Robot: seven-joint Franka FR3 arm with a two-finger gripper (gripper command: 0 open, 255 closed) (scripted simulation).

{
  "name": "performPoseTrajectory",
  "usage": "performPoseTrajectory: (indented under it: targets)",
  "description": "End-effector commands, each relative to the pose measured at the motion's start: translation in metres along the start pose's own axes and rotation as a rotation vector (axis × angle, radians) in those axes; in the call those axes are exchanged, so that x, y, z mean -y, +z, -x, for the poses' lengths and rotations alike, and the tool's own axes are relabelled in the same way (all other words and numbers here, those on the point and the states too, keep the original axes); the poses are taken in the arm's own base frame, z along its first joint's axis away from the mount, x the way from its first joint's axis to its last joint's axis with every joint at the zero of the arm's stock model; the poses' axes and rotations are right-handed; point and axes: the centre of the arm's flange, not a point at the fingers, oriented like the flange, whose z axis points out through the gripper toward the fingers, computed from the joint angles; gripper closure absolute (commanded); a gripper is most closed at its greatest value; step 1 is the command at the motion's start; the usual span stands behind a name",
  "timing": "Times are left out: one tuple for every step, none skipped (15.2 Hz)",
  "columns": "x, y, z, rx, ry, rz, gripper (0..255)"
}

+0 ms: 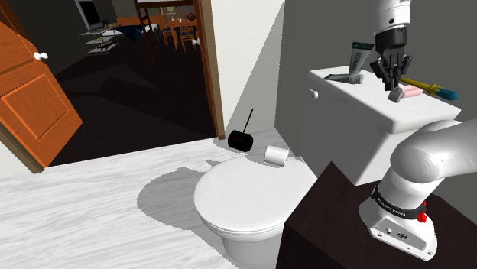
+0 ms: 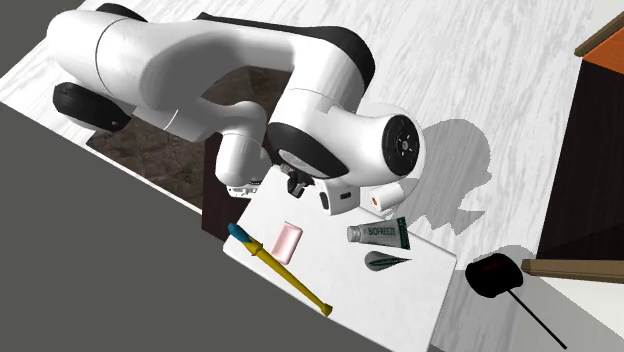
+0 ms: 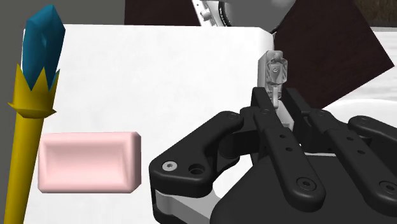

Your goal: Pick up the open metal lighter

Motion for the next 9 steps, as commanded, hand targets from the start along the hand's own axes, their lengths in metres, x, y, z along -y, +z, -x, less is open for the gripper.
performPoseTrajectory:
  targets:
    - [0.000, -0.009, 0.006, 0.000, 0.000, 0.000, 255]
    - [0.000, -0.014, 0.008, 0.000, 0.000, 0.000, 255]
    - [0.000, -0.019, 0.011, 0.000, 0.000, 0.000, 255]
    - [0.000, -0.023, 0.013, 0.000, 0.000, 0.000, 255]
    - [0.000, -0.028, 0.016, 0.000, 0.000, 0.000, 255]
    - [0.000, -0.033, 0.018, 0.000, 0.000, 0.000, 255]
    - [0.000, -0.037, 0.021, 0.000, 0.000, 0.000, 255]
    - [0.000, -0.038, 0.021, 0.000, 0.000, 0.000, 255]
    - [0.000, -0.038, 0.021, 0.000, 0.000, 0.000, 255]
